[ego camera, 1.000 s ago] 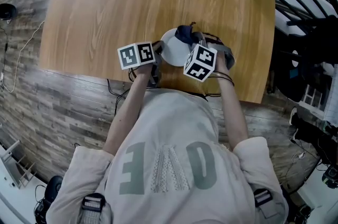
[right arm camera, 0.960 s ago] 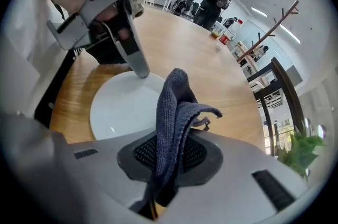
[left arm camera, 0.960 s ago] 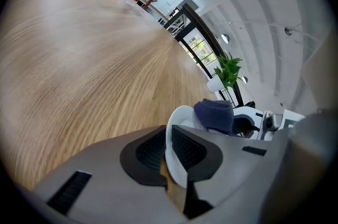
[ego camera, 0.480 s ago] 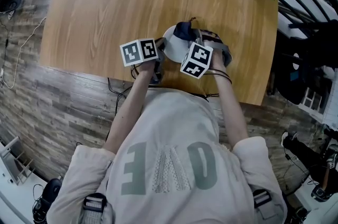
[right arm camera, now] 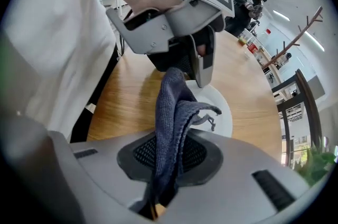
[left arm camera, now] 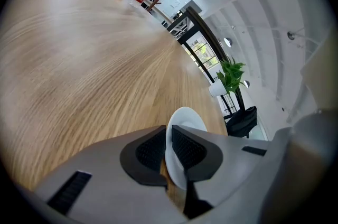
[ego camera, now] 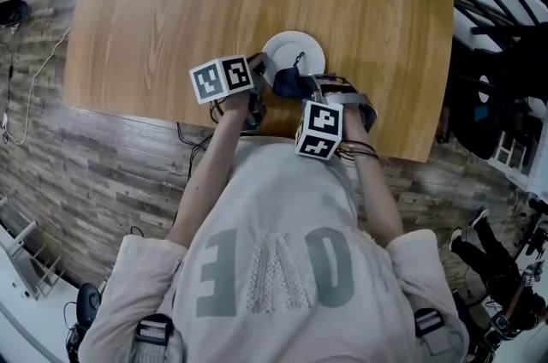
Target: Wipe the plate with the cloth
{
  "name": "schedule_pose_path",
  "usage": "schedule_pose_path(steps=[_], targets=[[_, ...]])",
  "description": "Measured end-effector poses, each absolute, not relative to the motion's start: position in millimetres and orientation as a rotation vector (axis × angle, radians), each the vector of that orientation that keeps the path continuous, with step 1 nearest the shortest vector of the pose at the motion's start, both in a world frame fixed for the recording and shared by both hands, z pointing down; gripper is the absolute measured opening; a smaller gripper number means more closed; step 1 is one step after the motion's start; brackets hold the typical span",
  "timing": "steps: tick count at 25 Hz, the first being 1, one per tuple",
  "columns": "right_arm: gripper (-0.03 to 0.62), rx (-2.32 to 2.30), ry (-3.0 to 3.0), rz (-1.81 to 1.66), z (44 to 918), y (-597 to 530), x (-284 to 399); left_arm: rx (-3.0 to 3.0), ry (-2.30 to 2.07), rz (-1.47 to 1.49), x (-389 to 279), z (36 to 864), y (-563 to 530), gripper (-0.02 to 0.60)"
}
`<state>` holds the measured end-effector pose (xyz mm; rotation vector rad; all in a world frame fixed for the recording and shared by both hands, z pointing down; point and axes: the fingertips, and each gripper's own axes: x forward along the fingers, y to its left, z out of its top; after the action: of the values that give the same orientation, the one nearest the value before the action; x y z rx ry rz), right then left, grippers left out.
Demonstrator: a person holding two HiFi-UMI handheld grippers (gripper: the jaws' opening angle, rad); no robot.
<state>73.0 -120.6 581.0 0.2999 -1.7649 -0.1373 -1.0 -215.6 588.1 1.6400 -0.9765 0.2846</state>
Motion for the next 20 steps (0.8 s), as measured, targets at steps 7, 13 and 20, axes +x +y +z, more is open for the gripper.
schedule_pose_path(steps=[7,13,20], targets=[[0.057,0.271,-1.803,-0.102,577.6,-107.8,71.5,1.638,-0.972,0.283,-0.4,587.4,-214.5,0.041],[0.057,0.493,-1.740,-0.301,557.6,-200.9,73.5,1.654,-0.968,0.299,1.6,588.2,-214.1,0.041],[0.057,0.456,-1.684,-0.364,579.3,-244.4,58.2,1.655,-0.964,0.299,1.6,590.9,-213.1,0.041]])
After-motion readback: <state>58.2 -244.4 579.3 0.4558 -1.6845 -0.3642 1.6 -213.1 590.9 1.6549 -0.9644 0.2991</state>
